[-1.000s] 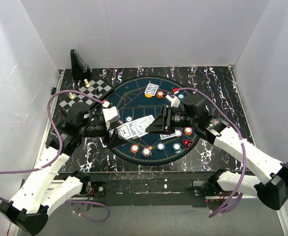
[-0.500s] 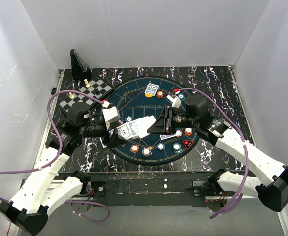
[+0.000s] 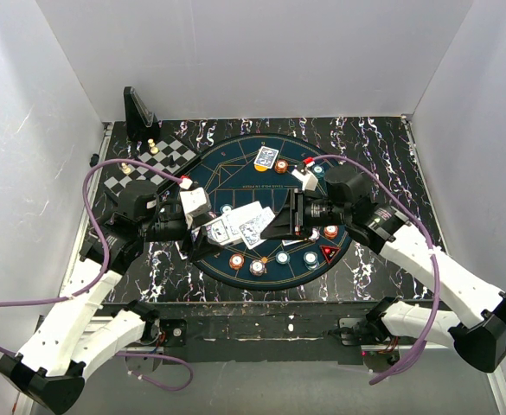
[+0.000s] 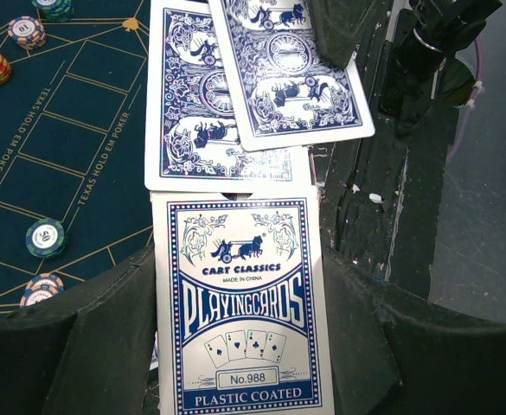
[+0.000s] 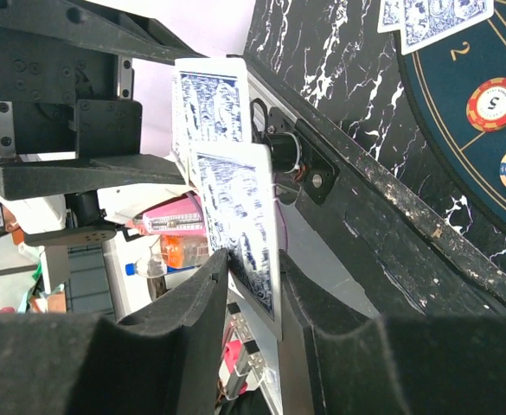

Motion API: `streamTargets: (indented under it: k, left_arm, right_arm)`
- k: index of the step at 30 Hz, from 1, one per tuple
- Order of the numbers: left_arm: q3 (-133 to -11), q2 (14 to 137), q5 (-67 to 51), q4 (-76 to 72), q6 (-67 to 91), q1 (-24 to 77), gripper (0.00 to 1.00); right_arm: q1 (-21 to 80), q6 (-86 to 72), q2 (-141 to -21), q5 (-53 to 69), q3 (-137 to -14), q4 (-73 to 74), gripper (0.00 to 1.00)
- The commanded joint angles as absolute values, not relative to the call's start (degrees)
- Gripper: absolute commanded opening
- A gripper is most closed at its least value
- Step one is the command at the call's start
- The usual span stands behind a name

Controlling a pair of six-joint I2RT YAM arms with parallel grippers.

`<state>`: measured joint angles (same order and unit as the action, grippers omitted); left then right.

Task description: Distribute texas hold em gaming equipment

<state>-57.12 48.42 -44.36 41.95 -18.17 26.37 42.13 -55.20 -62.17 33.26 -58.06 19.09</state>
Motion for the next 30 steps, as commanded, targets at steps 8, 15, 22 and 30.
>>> streamTargets:
  k: [8,15,22,30]
  left_arm:
    - [-57.6,47.1,-45.5,40.6,-18.0,26.3,0.00]
    - [-57.4,46.9,-45.5,41.0,-18.3,26.3,0.00]
    - [-57.5,46.9,-45.5,40.9,-18.2,26.3,0.00]
    - [-57.2,46.9,-45.6,40.8,-18.0,26.3,0.00]
  right_arm:
    - [42.4,-53.4,-61.0,34.5,-63.5,21.0,0.33]
    - [42.4,-54.0,-60.3,34.3,-61.9,20.7,0.24]
    - [42.4,-54.0,-59.3,34.0,-60.9,21.7,0.18]
    - [42.4,-53.9,-58.2,33.8,-61.1,23.3,0.11]
